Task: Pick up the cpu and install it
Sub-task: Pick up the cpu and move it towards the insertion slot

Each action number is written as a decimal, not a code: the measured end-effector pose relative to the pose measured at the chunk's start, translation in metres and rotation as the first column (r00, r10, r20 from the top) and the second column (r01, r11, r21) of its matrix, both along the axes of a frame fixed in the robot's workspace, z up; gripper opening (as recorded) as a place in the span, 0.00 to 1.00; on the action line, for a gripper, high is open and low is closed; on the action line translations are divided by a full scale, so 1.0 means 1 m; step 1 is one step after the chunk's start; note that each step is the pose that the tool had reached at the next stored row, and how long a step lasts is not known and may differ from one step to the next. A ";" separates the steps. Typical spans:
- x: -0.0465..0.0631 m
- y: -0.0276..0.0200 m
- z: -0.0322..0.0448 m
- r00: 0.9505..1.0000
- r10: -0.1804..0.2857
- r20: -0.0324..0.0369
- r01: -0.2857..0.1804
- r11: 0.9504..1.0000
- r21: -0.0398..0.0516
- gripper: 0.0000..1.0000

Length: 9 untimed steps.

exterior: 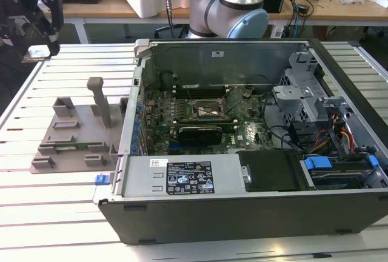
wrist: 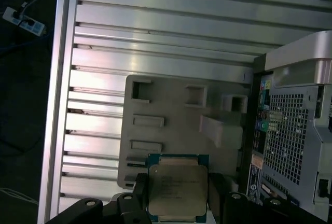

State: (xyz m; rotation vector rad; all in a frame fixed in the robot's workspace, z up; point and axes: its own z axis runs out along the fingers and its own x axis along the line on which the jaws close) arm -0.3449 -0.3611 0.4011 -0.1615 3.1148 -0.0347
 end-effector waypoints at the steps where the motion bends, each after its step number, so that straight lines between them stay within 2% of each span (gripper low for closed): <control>1: 0.002 0.0000 0.0000 1.000 0.000 0.000 0.000 1.000 0.000 0.55; 9: 0.026 0.0000 0.0000 1.000 0.000 0.000 0.000 1.000 -0.002 0.55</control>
